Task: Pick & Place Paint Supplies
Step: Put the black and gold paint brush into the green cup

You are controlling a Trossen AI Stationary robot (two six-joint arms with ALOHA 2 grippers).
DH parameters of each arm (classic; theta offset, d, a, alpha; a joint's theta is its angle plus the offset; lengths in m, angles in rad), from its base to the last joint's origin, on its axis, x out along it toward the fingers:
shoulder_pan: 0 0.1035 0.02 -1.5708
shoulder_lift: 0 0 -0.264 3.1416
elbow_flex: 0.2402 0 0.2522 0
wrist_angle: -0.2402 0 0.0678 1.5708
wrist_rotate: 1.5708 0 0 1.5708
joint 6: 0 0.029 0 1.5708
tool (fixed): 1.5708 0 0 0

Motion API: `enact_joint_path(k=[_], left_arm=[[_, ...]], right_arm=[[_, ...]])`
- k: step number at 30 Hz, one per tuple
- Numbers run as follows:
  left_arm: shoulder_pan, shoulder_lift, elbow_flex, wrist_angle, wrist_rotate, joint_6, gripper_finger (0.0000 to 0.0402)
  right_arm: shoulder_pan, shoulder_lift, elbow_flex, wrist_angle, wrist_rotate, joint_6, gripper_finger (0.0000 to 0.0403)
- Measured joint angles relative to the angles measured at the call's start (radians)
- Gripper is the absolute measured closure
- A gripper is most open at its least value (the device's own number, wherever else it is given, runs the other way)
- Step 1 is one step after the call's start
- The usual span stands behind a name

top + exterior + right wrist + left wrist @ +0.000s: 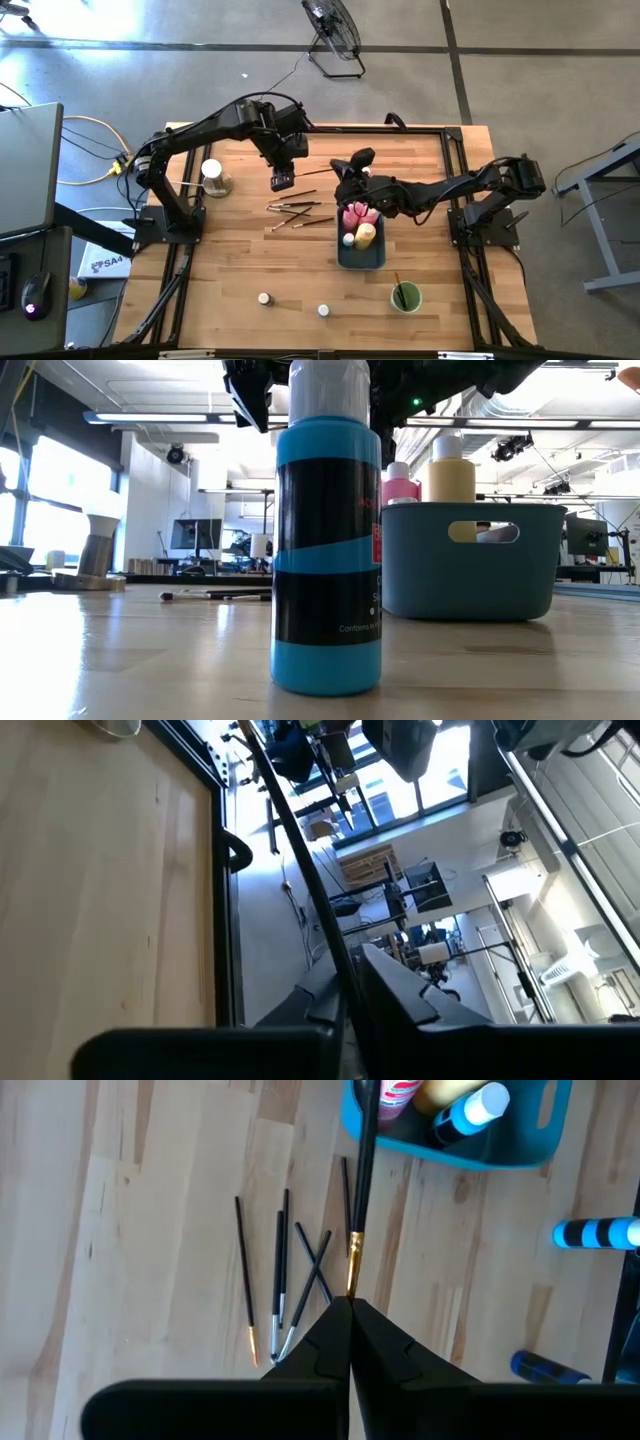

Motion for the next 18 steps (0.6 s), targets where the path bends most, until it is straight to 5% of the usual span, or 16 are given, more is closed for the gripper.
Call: enact_joint_path(k=[18], left_arm=[[0.0,-0.001,0.001,0.028,-0.072,0.009,0.0401]], right_arm=[[0.0,0.001,-0.001,-0.002,0.009,-0.02,0.0399]])
